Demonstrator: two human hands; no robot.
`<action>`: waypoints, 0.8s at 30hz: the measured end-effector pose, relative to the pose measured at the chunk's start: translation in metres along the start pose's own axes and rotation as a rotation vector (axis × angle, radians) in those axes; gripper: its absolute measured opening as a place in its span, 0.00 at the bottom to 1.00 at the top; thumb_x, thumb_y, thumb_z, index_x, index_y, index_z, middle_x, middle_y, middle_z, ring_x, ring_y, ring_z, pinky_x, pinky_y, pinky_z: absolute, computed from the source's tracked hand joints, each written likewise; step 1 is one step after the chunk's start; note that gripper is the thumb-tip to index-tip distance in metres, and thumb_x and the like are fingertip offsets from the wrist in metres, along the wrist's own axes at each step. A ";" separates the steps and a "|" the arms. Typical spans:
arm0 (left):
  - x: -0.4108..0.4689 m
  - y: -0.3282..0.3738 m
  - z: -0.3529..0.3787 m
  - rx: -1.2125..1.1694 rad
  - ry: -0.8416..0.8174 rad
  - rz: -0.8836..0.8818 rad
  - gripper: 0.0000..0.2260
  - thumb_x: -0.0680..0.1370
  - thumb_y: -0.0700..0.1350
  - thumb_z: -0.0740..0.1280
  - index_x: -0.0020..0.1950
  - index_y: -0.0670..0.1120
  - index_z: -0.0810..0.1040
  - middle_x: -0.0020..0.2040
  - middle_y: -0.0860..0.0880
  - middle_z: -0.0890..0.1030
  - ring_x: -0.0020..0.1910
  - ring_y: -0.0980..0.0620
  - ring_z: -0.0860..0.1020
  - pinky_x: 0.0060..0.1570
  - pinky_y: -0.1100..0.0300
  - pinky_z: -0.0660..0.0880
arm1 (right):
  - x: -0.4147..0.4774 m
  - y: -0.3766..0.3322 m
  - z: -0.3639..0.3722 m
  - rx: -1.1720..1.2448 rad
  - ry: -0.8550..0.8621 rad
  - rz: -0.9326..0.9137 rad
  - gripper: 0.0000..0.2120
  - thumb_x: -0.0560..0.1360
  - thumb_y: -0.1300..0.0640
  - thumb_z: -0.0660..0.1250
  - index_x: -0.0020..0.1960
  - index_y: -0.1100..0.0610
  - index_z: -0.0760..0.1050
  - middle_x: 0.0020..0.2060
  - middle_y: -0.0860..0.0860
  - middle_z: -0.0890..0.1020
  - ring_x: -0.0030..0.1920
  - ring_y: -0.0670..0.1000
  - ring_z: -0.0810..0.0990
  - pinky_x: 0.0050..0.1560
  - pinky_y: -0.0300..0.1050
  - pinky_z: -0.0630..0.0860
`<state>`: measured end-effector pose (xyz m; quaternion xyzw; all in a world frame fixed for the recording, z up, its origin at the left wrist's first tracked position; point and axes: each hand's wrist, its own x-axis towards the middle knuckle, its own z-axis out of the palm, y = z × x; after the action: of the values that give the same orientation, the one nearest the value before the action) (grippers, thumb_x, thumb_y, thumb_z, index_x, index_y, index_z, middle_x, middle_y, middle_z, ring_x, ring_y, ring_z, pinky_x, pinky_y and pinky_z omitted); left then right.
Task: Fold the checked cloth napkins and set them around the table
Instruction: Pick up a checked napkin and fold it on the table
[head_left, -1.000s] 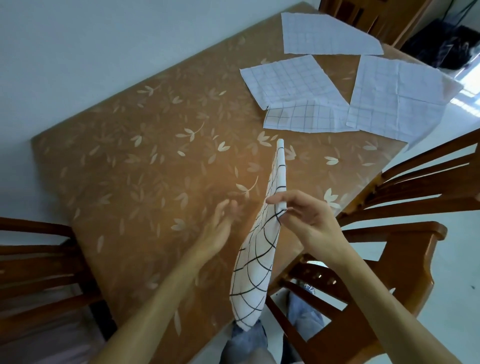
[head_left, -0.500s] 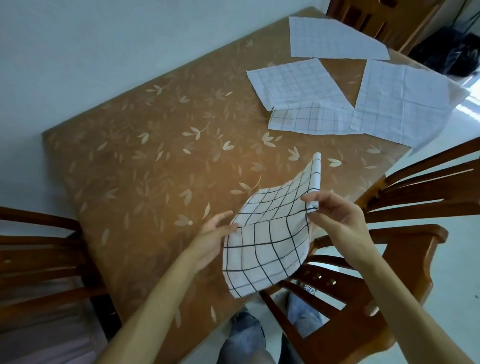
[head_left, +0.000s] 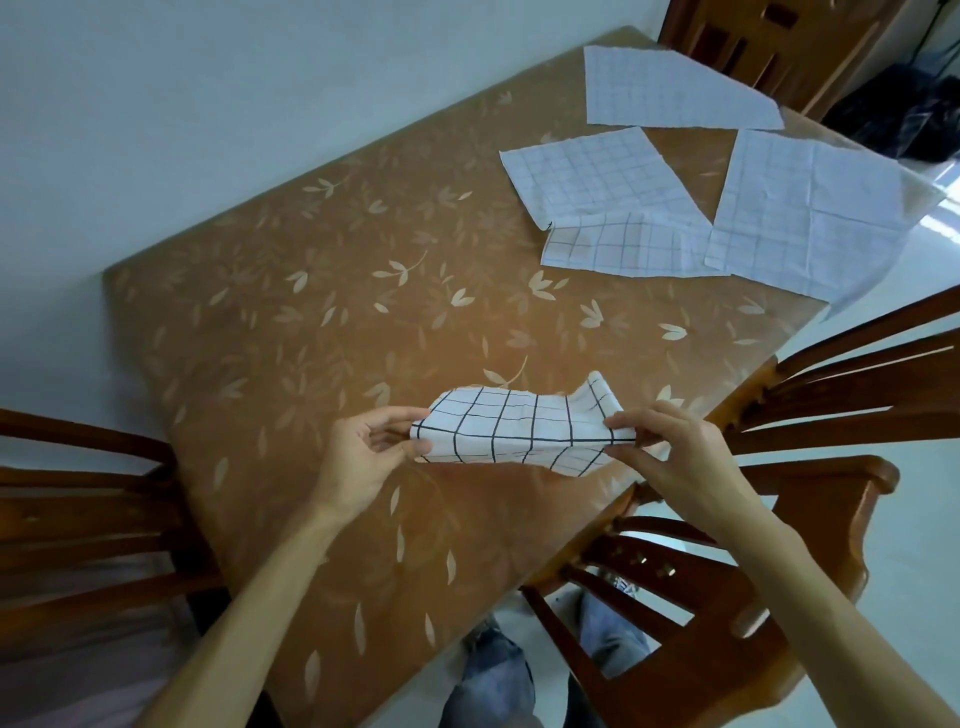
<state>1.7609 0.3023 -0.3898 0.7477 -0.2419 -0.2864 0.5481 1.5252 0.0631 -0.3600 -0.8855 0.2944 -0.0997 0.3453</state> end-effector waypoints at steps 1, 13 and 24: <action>-0.002 0.002 -0.002 0.043 0.019 0.020 0.15 0.68 0.36 0.78 0.54 0.42 0.84 0.45 0.43 0.86 0.43 0.51 0.83 0.48 0.64 0.79 | 0.002 -0.001 0.002 -0.028 0.001 -0.031 0.09 0.71 0.57 0.75 0.51 0.50 0.83 0.44 0.49 0.78 0.44 0.48 0.78 0.48 0.46 0.79; -0.017 0.012 -0.039 -0.010 -0.070 -0.112 0.06 0.79 0.42 0.68 0.49 0.41 0.74 0.47 0.50 0.84 0.47 0.55 0.81 0.47 0.65 0.75 | 0.027 -0.027 0.023 0.522 -0.196 0.155 0.06 0.79 0.54 0.65 0.52 0.56 0.77 0.45 0.50 0.85 0.48 0.50 0.84 0.53 0.49 0.79; 0.000 -0.098 -0.004 0.002 0.431 -0.564 0.09 0.80 0.43 0.68 0.57 0.41 0.74 0.54 0.43 0.82 0.47 0.50 0.79 0.40 0.61 0.73 | 0.066 0.009 0.138 0.308 -0.384 0.398 0.25 0.75 0.56 0.71 0.69 0.58 0.67 0.53 0.47 0.80 0.54 0.49 0.80 0.56 0.46 0.77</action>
<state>1.7682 0.3327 -0.4829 0.8288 0.0949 -0.2616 0.4854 1.6270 0.0955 -0.4704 -0.7503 0.3729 0.0952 0.5375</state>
